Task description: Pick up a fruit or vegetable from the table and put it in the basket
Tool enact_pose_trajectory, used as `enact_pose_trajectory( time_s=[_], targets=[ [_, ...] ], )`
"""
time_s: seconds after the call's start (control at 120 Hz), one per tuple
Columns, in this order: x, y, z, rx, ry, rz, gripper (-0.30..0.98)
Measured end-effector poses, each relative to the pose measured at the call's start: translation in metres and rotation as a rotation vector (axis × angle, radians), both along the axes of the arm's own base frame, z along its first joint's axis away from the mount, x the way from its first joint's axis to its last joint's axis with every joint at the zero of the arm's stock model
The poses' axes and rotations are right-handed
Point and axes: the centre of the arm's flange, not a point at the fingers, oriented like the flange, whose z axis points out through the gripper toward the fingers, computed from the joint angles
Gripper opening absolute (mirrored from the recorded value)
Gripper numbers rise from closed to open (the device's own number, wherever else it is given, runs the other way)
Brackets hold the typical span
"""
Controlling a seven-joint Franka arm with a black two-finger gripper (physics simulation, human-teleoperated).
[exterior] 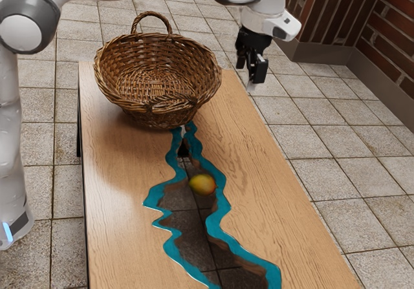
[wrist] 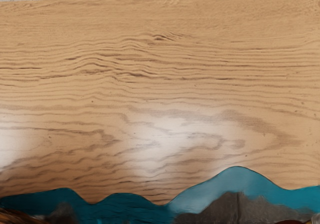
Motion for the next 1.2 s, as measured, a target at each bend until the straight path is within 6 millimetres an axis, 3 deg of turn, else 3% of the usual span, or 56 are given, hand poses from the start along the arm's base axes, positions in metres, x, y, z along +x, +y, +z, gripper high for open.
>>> enact_pose_trajectory(
  time_s=[0.225, 0.325, 0.4, 0.525, 0.667, 0.758, 0.858, 0.892, 0.925, 1.0, 1.042, 1.083, 1.2],
  targets=[
    [0.002, 0.004, -0.002, -0.027, 0.016, -0.007, 0.68],
    [-0.001, -0.008, -0.008, -0.035, 0.049, -0.057, 0.68],
    [-0.004, -0.033, -0.021, -0.031, 0.084, -0.139, 0.68],
    [-0.016, -0.093, -0.082, -0.012, 0.179, -0.326, 0.68],
    [-0.037, -0.151, -0.123, 0.018, 0.218, -0.524, 0.68],
    [-0.052, -0.177, -0.145, 0.042, 0.240, -0.628, 0.68],
    [-0.074, -0.193, -0.156, 0.071, 0.234, -0.717, 0.68],
    [-0.079, -0.190, -0.158, 0.077, 0.227, -0.731, 0.68],
    [-0.079, -0.175, -0.162, 0.075, 0.220, -0.719, 0.68],
    [-0.064, -0.095, -0.166, 0.048, 0.197, -0.591, 0.68],
    [-0.059, -0.070, -0.171, 0.033, 0.183, -0.557, 0.68],
    [-0.058, -0.067, -0.175, 0.022, 0.166, -0.564, 0.68],
    [-0.056, -0.082, -0.175, 0.007, 0.114, -0.625, 0.68]
  ],
)
